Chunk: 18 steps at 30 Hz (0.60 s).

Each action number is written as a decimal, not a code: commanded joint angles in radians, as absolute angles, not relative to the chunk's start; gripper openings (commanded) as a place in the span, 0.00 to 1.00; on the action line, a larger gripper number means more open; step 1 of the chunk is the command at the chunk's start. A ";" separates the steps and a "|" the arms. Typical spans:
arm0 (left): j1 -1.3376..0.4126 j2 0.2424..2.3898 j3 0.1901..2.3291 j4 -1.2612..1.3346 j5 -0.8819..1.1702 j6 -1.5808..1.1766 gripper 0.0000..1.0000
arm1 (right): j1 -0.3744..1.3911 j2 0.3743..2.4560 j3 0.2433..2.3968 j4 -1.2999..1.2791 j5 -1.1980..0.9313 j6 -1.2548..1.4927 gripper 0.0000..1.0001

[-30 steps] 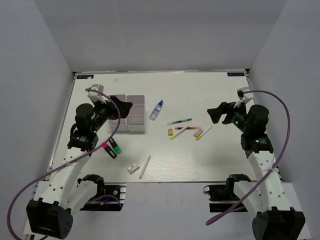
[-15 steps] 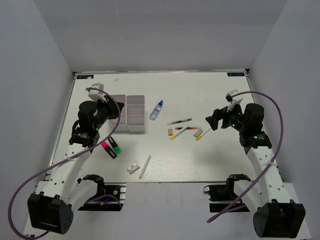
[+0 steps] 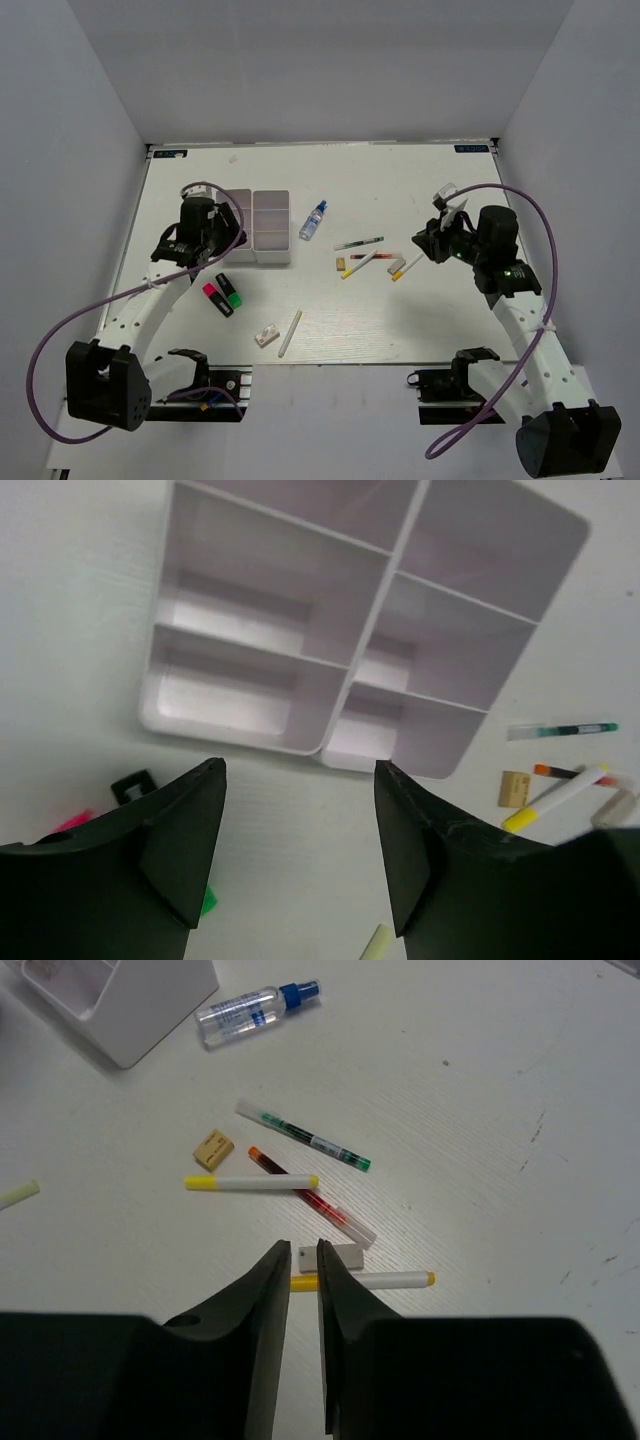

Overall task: Sort the stationery into containers
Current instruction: Grab a piece of stationery with the left arm

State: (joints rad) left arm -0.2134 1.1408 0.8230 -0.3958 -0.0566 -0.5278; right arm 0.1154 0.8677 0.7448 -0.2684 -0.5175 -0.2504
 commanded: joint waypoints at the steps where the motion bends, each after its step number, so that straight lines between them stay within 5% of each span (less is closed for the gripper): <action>1: -0.219 1.088 0.810 -0.549 -0.185 -0.583 0.71 | 0.155 0.853 0.781 -0.249 -0.470 -0.258 0.26; 9: -0.219 0.988 0.704 -0.620 -0.293 -0.630 0.67 | 0.236 0.850 0.773 -0.224 -0.407 -0.249 0.39; 18: -0.219 1.164 0.706 -0.626 -0.275 -0.678 0.59 | 0.290 0.853 0.759 -0.199 -0.342 -0.247 0.42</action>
State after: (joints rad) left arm -0.2134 1.1801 0.7113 -0.6209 -0.2573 -0.6556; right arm 0.2756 0.8642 0.7448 -0.2581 -0.3798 -0.2447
